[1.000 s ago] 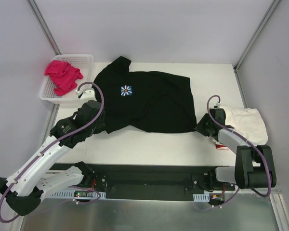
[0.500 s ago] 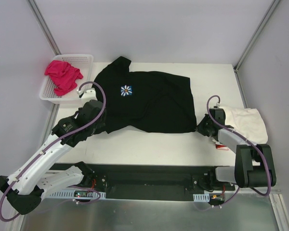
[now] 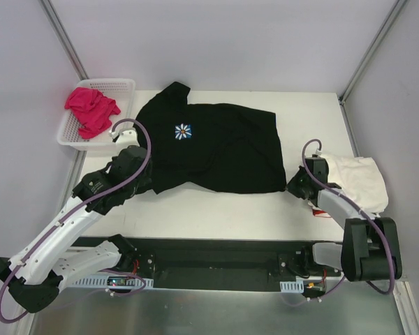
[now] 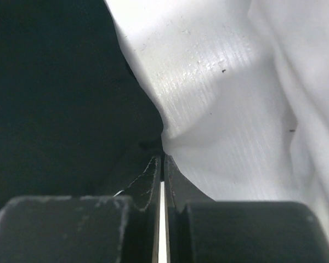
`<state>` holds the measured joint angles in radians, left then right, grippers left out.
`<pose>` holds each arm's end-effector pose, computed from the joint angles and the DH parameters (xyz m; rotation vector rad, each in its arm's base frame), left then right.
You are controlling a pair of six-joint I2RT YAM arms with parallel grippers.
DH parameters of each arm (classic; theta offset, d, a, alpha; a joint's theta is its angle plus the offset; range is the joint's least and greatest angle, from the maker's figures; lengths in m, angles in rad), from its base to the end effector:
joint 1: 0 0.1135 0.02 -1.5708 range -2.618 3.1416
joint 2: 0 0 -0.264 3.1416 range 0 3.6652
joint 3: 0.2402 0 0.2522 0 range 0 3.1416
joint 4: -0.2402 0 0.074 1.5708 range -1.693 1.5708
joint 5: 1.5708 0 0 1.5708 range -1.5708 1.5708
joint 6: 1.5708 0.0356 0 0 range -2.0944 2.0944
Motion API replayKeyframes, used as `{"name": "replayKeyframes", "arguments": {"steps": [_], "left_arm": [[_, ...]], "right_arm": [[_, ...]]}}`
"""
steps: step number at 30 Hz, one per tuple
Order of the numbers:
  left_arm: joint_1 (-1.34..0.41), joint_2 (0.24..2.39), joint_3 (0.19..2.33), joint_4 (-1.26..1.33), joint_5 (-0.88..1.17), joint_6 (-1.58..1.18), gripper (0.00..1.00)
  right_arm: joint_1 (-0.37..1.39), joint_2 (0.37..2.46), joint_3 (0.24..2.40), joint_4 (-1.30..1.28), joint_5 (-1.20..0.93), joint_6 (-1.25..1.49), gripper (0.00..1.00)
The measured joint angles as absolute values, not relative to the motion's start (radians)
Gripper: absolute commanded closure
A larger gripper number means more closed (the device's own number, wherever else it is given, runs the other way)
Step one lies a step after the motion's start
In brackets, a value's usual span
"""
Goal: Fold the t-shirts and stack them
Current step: Grap the side of the flattened tshirt closest away from the robot with both arms
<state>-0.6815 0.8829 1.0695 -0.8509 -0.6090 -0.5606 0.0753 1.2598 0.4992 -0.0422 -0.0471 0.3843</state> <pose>0.1396 -0.0870 0.3582 -0.1919 2.0927 -0.0578 0.2333 0.0193 0.1606 0.3453 2.3649 0.2748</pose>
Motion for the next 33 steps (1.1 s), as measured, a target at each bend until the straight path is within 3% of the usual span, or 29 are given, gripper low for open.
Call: {"name": "replayKeyframes", "arguments": {"steps": [12, 33], "left_arm": [[-0.682, 0.862, 1.069, -0.851, -0.614, -0.561, 1.00], [-0.682, 0.813, 1.065, -0.850, -0.639, -0.561, 1.00]], "right_arm": [[-0.012, 0.882, 0.505, -0.238, 0.048, 0.356, 0.99], [-0.036, 1.000, 0.633, -0.264, 0.055, 0.352, 0.99]]}}
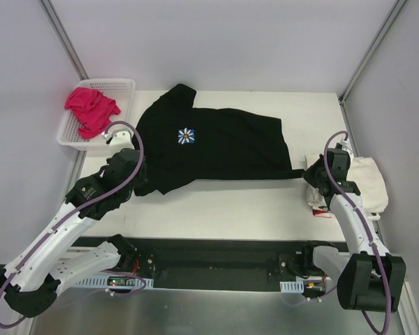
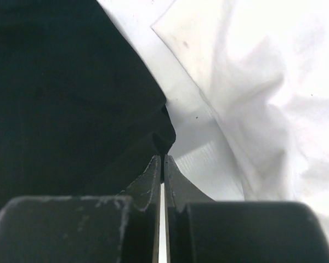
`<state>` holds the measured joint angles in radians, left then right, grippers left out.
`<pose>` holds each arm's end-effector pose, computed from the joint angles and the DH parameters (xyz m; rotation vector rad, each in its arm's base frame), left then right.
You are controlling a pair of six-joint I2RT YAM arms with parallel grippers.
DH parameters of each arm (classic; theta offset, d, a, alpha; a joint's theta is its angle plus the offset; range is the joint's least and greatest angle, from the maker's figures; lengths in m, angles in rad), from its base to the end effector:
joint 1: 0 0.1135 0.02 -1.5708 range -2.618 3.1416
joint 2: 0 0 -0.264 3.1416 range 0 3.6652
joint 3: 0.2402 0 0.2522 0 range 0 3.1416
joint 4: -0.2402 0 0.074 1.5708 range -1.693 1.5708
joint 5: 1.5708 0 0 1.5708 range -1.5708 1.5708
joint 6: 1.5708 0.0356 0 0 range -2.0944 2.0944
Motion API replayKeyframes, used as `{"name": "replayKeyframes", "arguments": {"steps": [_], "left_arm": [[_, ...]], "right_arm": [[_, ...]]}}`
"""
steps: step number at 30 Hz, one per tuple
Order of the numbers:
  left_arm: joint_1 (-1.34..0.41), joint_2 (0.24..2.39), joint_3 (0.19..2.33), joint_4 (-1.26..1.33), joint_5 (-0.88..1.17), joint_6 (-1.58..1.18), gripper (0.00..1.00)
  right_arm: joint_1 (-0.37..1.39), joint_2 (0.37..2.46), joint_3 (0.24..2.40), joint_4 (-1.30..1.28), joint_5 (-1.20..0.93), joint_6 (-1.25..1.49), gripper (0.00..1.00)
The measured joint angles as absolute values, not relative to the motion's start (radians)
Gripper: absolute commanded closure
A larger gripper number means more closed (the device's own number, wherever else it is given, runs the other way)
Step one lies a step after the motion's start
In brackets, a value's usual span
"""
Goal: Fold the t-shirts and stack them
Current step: Grap the side of the flattened tshirt closest away from the robot with both arms, then fold the flattened tshirt in 1/3 of the way
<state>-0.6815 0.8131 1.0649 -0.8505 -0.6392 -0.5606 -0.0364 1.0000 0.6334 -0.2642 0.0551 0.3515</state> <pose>0.1264 -0.0752 0.3666 -0.2294 2.0281 -0.0770 0.2158 -0.0098 0.2392 0.4548 2.1554 0.1156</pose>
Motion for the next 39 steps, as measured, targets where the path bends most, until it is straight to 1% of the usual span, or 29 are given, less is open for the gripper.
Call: {"name": "replayKeyframes", "arguments": {"steps": [15, 20, 26, 39], "left_arm": [[-0.682, 0.857, 1.058, -0.827, -0.641, -0.558, 1.00], [-0.681, 0.880, 1.045, -0.823, -0.686, -0.558, 1.00], [-0.680, 0.880, 1.033, -0.837, -0.722, -0.558, 1.00], [-0.680, 0.842, 1.036, -0.975, -0.746, -0.603, 1.00]], "right_arm": [[-0.038, 1.179, 0.735, -0.188, 0.053, 0.363, 0.99], [-0.038, 1.242, 0.764, -0.168, 0.054, 0.367, 0.99], [-0.038, 1.257, 0.772, -0.162, 0.059, 0.366, 0.99], [-0.039, 1.280, 0.786, -0.161, 0.062, 0.367, 0.99]]}}
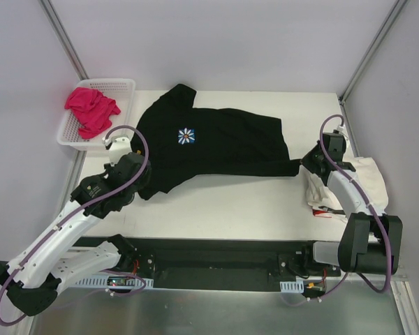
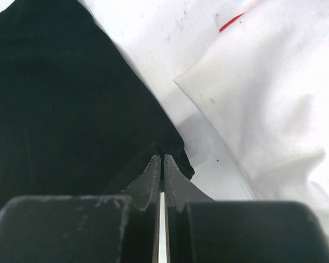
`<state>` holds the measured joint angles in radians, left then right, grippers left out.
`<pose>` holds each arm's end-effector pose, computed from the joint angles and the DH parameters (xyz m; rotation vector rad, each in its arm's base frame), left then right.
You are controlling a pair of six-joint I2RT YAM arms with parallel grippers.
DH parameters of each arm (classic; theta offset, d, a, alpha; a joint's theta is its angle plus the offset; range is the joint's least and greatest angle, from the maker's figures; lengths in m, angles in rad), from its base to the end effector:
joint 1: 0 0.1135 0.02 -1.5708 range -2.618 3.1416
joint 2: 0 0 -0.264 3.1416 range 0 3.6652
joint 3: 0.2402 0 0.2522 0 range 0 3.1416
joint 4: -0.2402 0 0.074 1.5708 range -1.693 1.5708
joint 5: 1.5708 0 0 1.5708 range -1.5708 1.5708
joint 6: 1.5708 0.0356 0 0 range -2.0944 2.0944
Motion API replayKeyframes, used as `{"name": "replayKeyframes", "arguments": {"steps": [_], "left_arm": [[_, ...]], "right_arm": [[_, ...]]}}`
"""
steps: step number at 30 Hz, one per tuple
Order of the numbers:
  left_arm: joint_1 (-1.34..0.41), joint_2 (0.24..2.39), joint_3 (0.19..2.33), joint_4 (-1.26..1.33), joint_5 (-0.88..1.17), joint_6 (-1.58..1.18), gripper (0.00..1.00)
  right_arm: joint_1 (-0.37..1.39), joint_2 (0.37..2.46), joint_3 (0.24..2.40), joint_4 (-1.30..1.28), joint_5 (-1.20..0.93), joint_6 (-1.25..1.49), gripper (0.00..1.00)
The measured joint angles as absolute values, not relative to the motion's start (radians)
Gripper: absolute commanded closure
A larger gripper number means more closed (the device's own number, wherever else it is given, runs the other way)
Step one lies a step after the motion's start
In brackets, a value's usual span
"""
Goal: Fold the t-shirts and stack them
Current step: Fold the flattened tshirt in 1/3 of the way
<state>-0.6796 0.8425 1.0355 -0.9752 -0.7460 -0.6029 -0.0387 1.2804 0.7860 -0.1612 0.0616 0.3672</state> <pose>0.1274 -0.0718 0.3458 -0.2599 2.1018 0.1352 0.2750 -0.0128 0.2363 0.4820 2.1745 0.1116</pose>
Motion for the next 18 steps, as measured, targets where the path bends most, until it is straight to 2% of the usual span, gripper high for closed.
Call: {"name": "replayKeyframes", "arguments": {"steps": [13, 18], "left_arm": [[-0.676, 0.937, 1.040, -0.921, -0.783, -0.562, 1.00], [-0.621, 0.965, 1.031, -0.858, -0.785, -0.530, 1.00]], "right_arm": [[-0.039, 1.335, 0.837, -0.148, 0.056, 0.378, 0.99], [-0.039, 1.373, 0.871, -0.141, 0.056, 0.379, 0.99]]}}
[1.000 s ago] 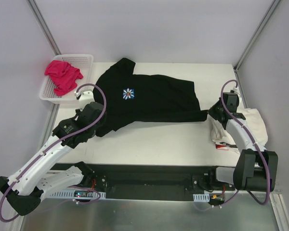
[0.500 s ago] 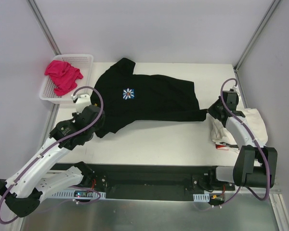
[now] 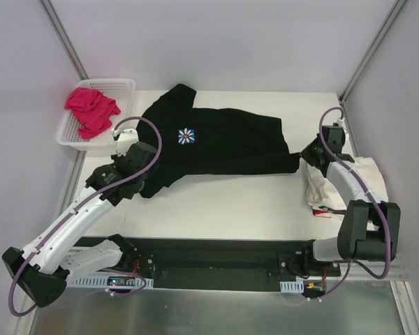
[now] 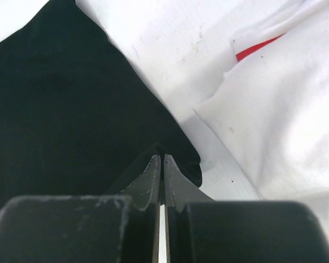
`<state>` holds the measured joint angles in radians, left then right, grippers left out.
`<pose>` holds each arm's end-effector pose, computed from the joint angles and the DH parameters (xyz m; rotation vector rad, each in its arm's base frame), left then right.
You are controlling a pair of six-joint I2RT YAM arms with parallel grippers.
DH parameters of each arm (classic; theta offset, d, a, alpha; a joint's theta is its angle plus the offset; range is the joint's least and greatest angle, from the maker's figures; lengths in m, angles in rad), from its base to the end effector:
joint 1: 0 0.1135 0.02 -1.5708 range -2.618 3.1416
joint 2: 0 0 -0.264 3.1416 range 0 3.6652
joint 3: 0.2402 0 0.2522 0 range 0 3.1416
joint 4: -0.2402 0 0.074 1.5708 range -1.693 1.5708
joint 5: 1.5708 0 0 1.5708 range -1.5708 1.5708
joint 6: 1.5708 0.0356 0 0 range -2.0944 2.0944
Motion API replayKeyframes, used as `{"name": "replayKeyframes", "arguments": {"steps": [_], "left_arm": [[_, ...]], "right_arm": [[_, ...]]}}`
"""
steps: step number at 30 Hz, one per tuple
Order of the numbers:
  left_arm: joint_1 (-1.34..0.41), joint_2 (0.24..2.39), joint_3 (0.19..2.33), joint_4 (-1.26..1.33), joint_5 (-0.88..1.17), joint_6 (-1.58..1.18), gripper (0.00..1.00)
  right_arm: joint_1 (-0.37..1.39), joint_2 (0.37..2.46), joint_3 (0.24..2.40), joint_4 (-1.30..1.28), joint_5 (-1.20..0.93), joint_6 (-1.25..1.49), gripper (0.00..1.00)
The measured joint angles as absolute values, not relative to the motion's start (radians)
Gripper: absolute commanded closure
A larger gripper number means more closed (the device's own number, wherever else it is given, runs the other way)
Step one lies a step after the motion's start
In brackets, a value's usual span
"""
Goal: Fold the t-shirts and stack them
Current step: Fold the flattened tshirt in 1/3 of the way
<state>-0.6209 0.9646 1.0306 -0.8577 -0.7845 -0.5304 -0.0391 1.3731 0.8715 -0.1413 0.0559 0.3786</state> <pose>0.1608 -0.0841 0.3359 -0.2587 2.0931 0.2568 0.2991 -0.0137 0.2415 0.4896 2.1606 0.1262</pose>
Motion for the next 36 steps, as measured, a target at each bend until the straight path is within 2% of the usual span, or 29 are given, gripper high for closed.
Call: {"name": "replayKeyframes", "arguments": {"steps": [16, 36], "left_arm": [[-0.508, 1.078, 1.018, -0.714, -0.717, -0.427, 1.00], [-0.429, 1.161, 1.018, -0.662, -0.652, -0.352, 1.00]], "right_arm": [[-0.039, 1.504, 0.935, -0.122, 0.045, 0.392, 0.99], [-0.003, 1.661, 1.052, -0.111, 0.046, 0.406, 0.99]]}}
